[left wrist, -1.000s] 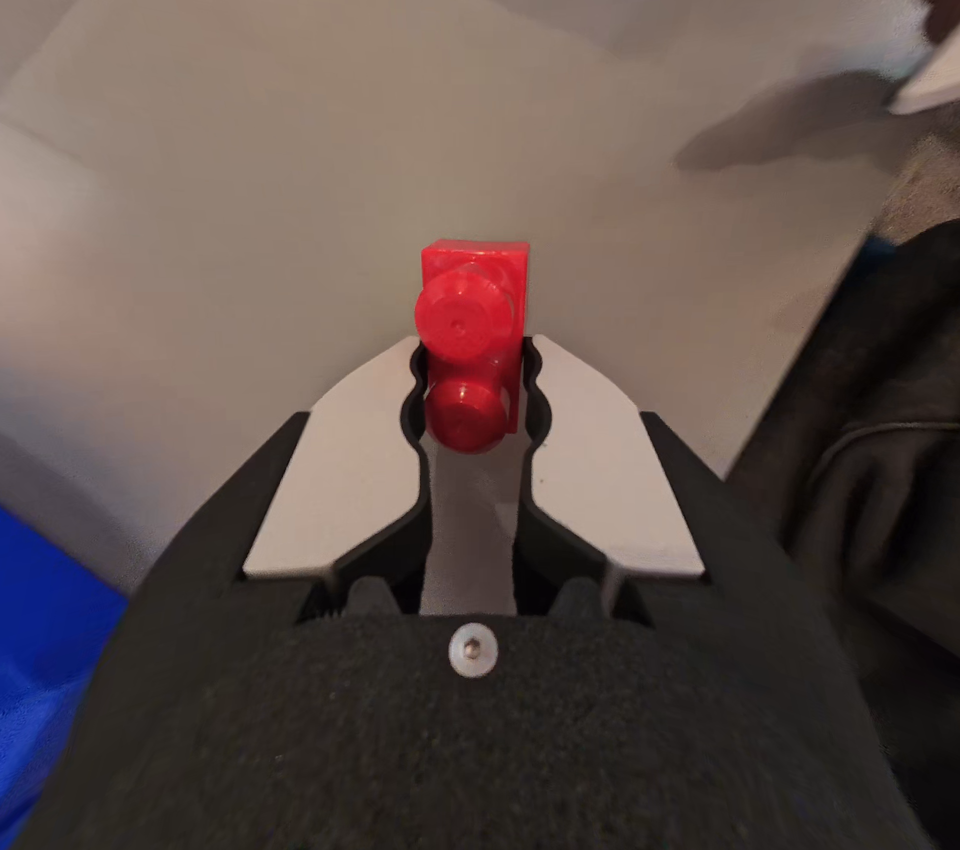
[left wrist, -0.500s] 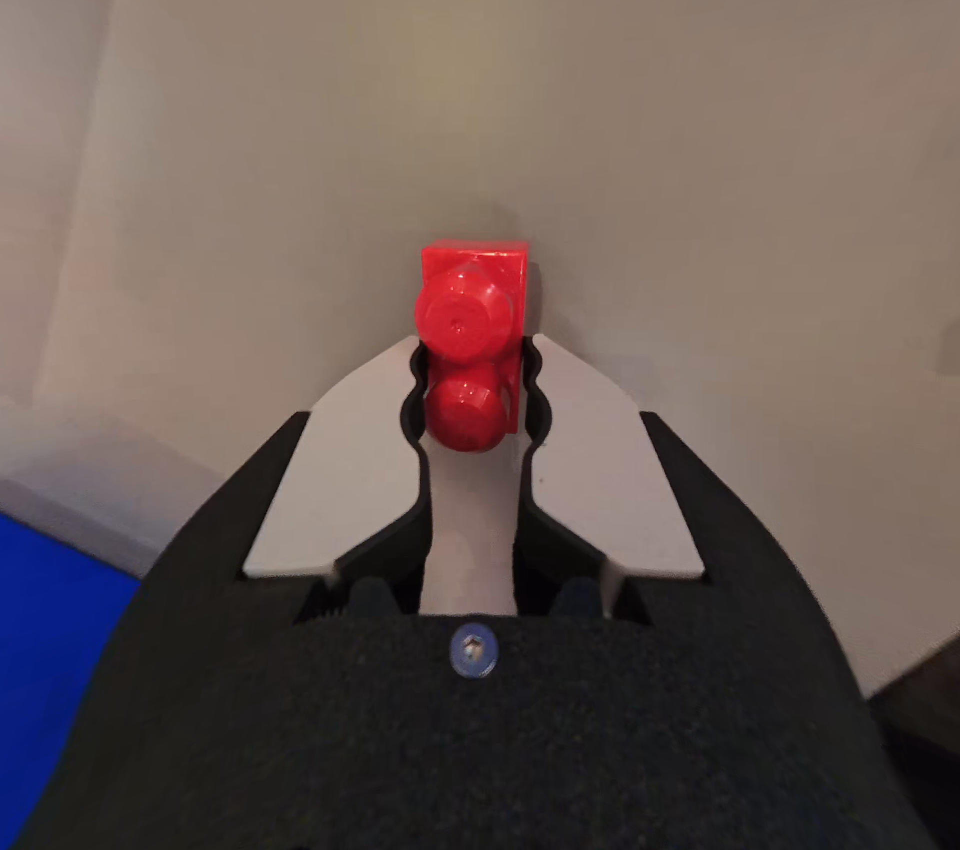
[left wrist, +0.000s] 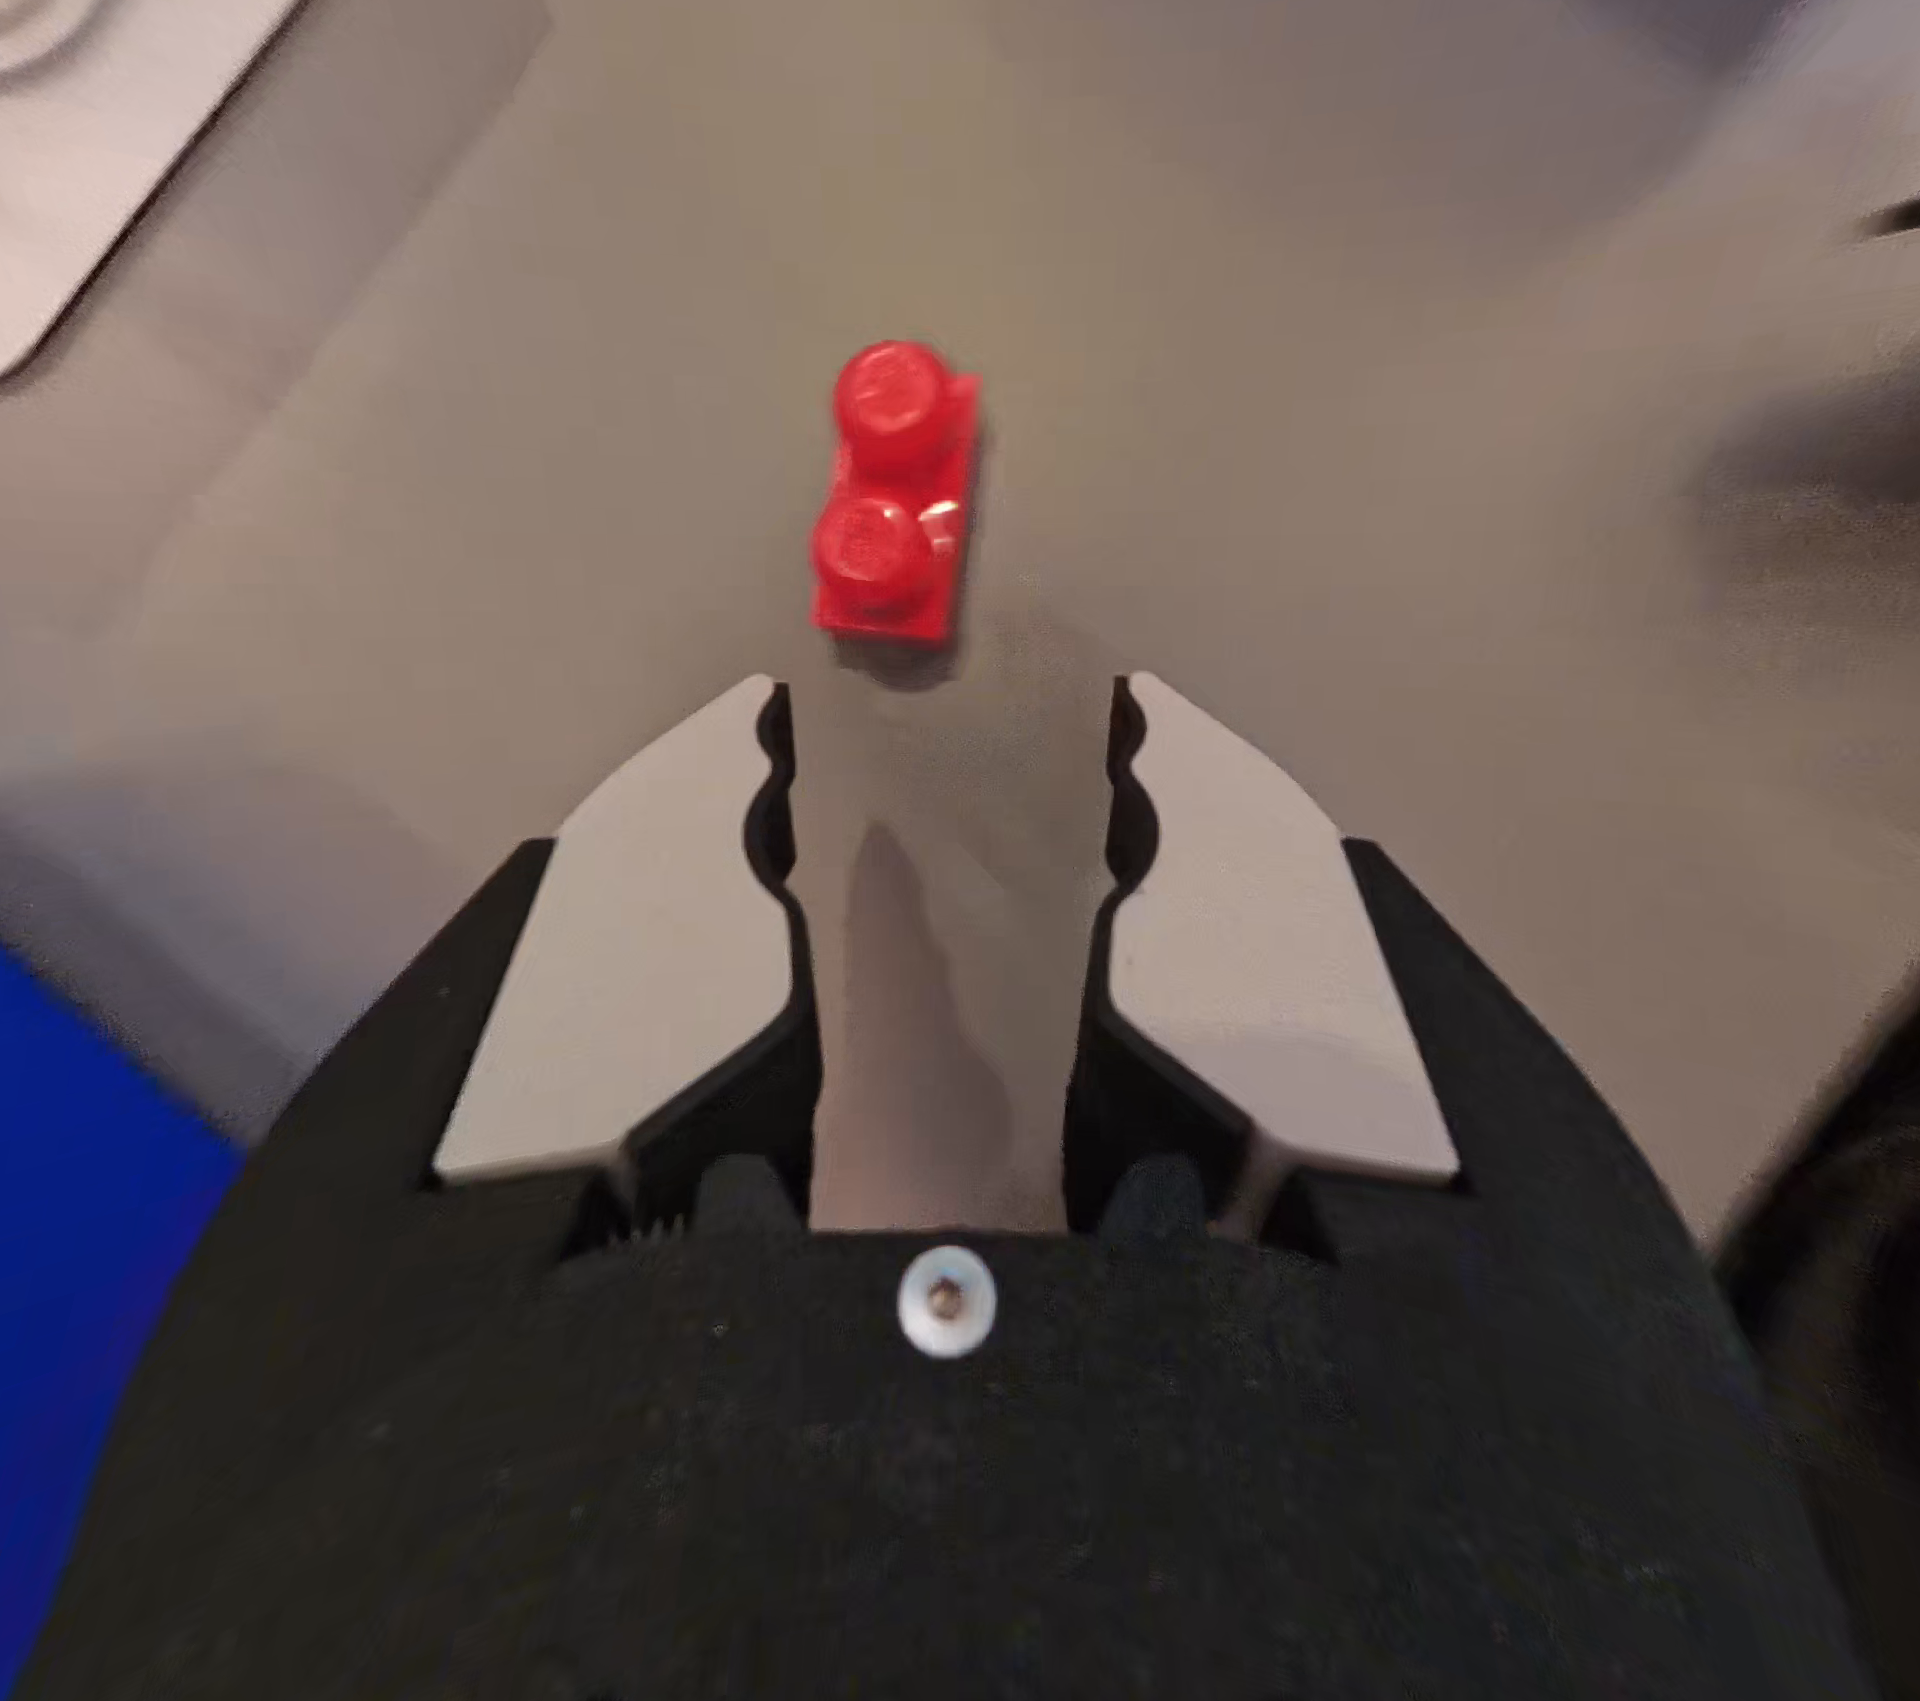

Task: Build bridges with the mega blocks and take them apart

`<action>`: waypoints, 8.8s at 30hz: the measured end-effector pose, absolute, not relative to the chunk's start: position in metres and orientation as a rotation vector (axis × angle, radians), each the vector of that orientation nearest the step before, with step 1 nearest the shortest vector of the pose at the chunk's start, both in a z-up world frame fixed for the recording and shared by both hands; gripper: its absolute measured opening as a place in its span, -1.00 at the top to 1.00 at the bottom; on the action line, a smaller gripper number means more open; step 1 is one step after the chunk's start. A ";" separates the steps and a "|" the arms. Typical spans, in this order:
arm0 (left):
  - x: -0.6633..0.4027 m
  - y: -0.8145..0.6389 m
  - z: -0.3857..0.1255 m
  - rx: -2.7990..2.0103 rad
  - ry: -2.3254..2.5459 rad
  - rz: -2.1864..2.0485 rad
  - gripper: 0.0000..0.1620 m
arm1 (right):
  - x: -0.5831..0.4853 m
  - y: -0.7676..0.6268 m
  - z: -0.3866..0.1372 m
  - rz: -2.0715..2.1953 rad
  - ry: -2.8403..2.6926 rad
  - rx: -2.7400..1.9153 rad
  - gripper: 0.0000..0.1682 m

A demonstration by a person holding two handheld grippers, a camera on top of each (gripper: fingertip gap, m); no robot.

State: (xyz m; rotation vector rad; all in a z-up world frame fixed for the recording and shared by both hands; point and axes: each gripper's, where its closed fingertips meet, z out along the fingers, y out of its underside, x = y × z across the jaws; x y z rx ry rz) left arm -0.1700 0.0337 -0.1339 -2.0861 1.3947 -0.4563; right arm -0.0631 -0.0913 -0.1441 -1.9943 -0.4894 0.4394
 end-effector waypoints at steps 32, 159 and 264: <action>-0.272 -0.039 -0.140 -1.971 0.890 -0.467 0.22 | -0.143 0.085 -0.165 0.174 -0.355 -2.262 0.17; -0.366 0.216 -0.011 -2.361 0.692 -0.557 0.09 | -0.097 -0.098 -0.121 0.690 -0.463 -1.831 0.46; -0.176 -0.069 -0.135 -1.947 1.417 -1.001 0.19 | 0.232 0.066 -0.162 -0.050 -0.623 -3.230 0.08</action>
